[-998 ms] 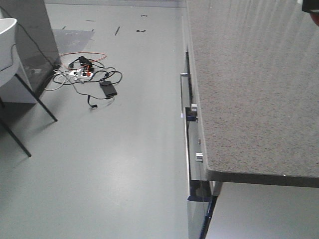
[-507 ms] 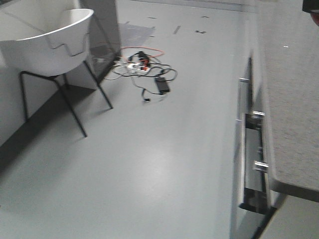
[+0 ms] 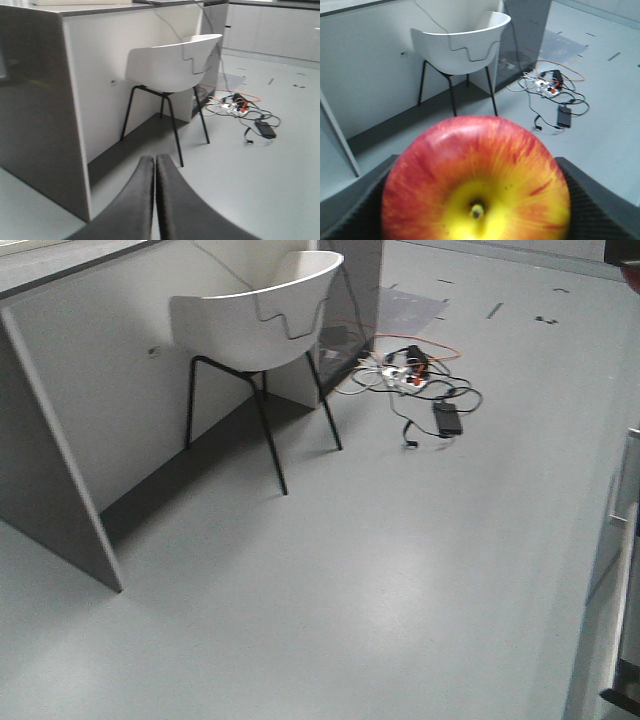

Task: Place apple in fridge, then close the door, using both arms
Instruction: 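Turn the base away from the counter holding the apple in right gripper, then drive the base past the grey island toward the open refrigerator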

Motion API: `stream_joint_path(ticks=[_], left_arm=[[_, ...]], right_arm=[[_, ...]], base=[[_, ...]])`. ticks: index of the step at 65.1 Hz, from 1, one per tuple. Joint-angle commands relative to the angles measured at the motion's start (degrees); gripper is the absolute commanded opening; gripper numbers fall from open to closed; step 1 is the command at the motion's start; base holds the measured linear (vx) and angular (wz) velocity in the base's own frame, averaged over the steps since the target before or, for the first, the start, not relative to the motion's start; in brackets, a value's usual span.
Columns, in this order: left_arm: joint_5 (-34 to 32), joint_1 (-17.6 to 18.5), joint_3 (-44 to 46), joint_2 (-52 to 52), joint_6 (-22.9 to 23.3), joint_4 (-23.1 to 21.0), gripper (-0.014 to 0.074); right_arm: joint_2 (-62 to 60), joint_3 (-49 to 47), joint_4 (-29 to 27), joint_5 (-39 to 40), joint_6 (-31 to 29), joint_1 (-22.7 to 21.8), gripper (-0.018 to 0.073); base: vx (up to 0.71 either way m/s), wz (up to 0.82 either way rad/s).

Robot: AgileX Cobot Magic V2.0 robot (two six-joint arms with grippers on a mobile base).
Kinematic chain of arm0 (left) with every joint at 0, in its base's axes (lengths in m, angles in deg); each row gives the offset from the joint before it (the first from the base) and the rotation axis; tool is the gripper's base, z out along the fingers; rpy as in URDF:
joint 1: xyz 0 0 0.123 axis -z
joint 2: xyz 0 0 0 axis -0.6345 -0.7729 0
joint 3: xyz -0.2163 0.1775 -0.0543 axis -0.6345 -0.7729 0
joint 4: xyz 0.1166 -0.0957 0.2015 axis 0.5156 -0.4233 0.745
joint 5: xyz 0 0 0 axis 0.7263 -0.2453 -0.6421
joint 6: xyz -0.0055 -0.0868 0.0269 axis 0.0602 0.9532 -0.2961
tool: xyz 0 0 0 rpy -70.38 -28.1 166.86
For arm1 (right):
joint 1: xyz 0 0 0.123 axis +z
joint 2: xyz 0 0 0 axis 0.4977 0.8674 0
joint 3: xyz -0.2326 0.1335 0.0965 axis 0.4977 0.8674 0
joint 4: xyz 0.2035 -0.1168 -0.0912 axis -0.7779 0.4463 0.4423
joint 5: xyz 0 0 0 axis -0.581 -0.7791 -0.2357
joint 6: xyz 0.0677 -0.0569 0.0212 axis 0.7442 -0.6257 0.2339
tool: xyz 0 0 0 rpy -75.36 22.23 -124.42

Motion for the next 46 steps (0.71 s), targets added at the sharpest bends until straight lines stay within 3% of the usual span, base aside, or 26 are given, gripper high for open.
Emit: stream_joint_path(ticks=[1,46], left_arm=[[-4.2,-0.1,1.1,0.8,0.1,0.1,-0.0007],[-4.2,-0.1,1.1,0.8,0.1,0.1,-0.0007]], right_arm=[[-1.0,-1.8,-0.4,4.8,-0.2,-0.2,0.0203],[-1.0,-1.8,-0.4,4.7,-0.2,-0.2,0.0203]], base=[[-0.04,0.39],[-0.03,0.38]])
